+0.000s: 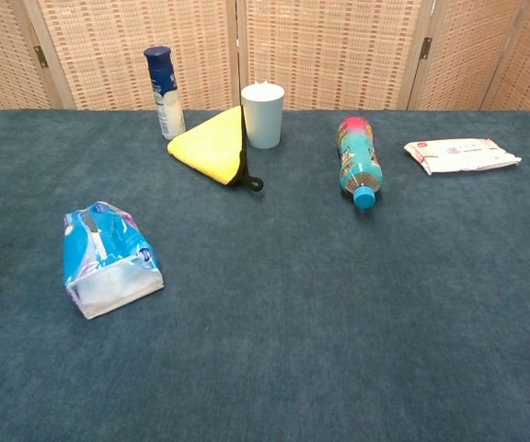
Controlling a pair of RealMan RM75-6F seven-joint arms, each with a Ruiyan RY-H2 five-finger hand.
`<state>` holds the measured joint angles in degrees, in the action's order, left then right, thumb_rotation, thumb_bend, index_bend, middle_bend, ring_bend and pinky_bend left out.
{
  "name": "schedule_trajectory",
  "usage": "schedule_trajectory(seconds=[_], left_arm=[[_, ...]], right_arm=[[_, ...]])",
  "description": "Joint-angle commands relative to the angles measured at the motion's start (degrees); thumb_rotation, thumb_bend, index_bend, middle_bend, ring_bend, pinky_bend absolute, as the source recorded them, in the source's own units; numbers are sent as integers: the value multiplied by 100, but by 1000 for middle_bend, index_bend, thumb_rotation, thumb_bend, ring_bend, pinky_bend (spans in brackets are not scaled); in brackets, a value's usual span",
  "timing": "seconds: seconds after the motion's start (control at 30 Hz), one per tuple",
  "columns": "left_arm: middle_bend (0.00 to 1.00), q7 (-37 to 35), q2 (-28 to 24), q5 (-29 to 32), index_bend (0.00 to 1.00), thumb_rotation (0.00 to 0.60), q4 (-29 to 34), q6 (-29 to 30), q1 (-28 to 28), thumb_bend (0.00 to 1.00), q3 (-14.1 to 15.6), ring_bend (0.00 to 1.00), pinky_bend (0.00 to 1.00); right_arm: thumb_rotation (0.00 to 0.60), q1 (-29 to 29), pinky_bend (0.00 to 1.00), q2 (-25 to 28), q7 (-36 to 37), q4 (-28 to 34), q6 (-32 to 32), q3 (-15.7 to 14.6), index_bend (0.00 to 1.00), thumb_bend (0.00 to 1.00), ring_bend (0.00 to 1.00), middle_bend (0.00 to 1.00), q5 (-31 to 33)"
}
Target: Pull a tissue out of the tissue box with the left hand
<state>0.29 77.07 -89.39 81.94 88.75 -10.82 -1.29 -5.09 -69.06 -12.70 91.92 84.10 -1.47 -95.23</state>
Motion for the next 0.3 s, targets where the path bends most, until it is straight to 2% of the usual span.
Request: schedule_trajectory(seconds=[0.03,0.3], left_arm=[[0,-10,-132,-63,3,600,178,108,106,351,60,0,59],[0,182,-312,-136,0,600,439,64,169,341,117,0,50]], right_arm=[[600,8,0,7,1,3,15,-3,0,0,0,0,-7],[600,16,0,-13,-69,-5,-1,-6,0,0,0,0,21]])
